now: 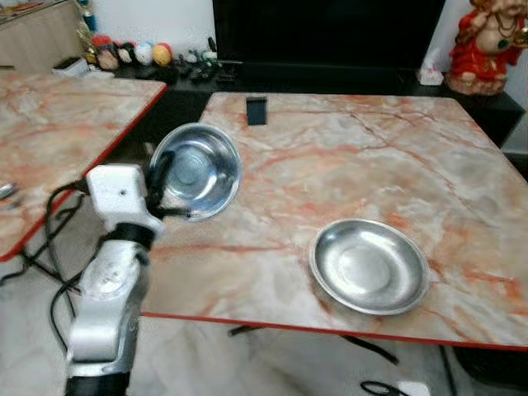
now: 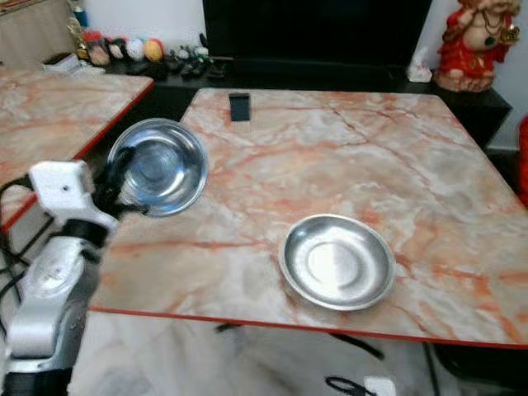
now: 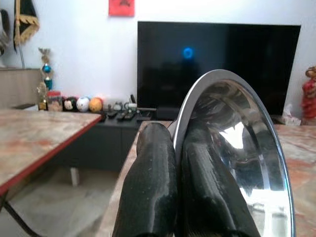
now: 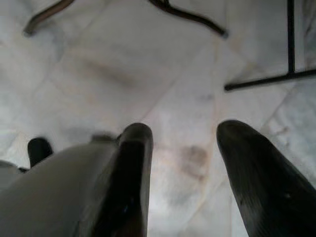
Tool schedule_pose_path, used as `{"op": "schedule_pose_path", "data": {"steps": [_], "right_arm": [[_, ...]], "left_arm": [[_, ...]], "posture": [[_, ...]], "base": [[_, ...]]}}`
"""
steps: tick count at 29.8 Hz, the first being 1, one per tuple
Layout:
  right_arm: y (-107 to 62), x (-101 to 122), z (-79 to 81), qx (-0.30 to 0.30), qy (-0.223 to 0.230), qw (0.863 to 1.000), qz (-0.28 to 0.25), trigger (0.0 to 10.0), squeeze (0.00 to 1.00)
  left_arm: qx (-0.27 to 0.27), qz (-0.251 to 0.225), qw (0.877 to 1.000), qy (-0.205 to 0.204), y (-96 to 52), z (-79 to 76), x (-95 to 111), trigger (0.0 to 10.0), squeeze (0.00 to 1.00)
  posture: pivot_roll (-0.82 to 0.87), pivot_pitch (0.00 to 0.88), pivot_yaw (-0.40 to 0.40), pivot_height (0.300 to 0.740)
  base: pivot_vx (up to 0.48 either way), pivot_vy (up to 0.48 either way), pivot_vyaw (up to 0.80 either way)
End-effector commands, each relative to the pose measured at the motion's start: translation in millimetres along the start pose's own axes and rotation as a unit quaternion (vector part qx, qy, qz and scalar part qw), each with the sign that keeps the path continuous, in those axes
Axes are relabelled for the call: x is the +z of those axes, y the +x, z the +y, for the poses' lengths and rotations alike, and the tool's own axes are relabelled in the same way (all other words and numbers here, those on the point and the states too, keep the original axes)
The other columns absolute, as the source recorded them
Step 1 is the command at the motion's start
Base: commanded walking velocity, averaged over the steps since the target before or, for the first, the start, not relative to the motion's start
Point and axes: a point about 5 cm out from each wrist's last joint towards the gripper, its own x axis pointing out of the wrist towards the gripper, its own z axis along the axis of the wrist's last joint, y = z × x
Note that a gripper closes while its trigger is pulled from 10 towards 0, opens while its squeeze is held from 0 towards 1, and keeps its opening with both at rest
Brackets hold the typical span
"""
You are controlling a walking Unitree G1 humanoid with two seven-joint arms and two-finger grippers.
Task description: Setting the table
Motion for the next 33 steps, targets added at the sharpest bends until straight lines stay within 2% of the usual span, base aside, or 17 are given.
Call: {"op": "schedule_pose_path", "data": {"steps": [1, 4, 6, 11, 22, 24, 27, 30, 31, 32, 33], "right_arm": [[-1.7, -4, -7.3, -0.01, 0.0, 1.0, 0.008, 10.0, 0.0], [-1.7, -4, -7.1, -0.009, -0.001, 1.0, 0.008, 10.0, 0.0], [-1.8, -4, -7.5, -0.009, 0.0, 1.0, 0.005, 10.0, 0.0], [-2.0, -4, -8.8, -0.011, -0.004, 1.0, 0.006, 10.0, 0.0], [-2.3, -4, -10.3, -0.01, -0.007, 1.0, 0.005, 10.0, 0.0], [-2.3, -4, -10.3, -0.01, -0.006, 1.0, 0.005, 10.0, 0.0], [-2.3, -4, -10.4, -0.01, -0.006, 1.0, 0.004, 10.0, 0.0], [-2.2, -4, -10.1, -0.009, -0.006, 1.0, 0.005, 10.0, 0.0], [-2.2, -4, -10.1, -0.009, -0.006, 1.0, 0.005, 10.0, 0.0], [-2.1, -4, -9.9, -0.009, -0.006, 1.0, 0.005, 10.0, 0.0], [-2.1, -4, -9.8, -0.009, -0.006, 1.0, 0.005, 10.0, 0.0]], "left_arm": [[-0.015, -0.01, 1.0, -0.005, 1.9, -7.7, 4, 10.0, 0.0], [-0.028, -0.004, 1.0, -0.002, -1.2, -8.7, 2, 10.0, 0.0], [-0.046, 0.008, 0.999, 0.011, -7.5, -4.0, 0, 10.0, 0.0], [-0.058, 0.019, 0.998, 0.022, -12.9, 3.9, -1, 10.0, 0.0], [-0.069, 0.025, 0.997, 0.016, -15.6, -1.4, -4, 10.0, 0.0], [-0.063, 0.047, 0.997, -0.012, -15.5, -3.3, -10, 10.0, 0.0], [-0.055, 0.057, 0.996, -0.028, -15.0, -1.8, -12, 10.0, 0.0], [-0.033, 0.075, 0.992, -0.097, -13.2, 2.1, -15, 10.0, 0.0], [-0.033, 0.075, 0.992, -0.097, -13.2, 2.1, -15, 10.0, 0.0], [-0.021, 0.083, 0.988, -0.129, -11.5, 5.0, -17, 10.0, 0.0], [-0.017, 0.088, 0.986, -0.143, -10.7, 6.2, -18, 10.0, 0.0]], "posture": [[-0.03, 0.0, 0.012, 0.732], [-0.04, 0.0, 0.013, 0.732], [-0.03, 0.0, 0.01, 0.732], [-0.03, 0.0, 0.005, 0.732], [-0.03, 0.0, -0.005, 0.732], [-0.03, 0.0, -0.003, 0.732], [-0.03, 0.0, -0.004, 0.732], [-0.02, 0.0, -0.006, 0.732], [-0.02, 0.0, -0.006, 0.732], [-0.02, 0.0, -0.005, 0.732], [-0.02, 0.0, -0.005, 0.732]], "base": [[0.0, -0.352, -0.61], [0.0, -0.352, -0.52], [0.0, -0.351, 0.0], [0.0, -0.353, 0.0], [0.0, -0.35, 0.0], [0.0, 0.0, 0.0], [0.0, 0.0, 0.0], [0.0, 0.0, 0.0], [0.0, 0.0, 0.0], [0.0, 0.0, 0.0], [0.0, 0.0, 0.0]]}}
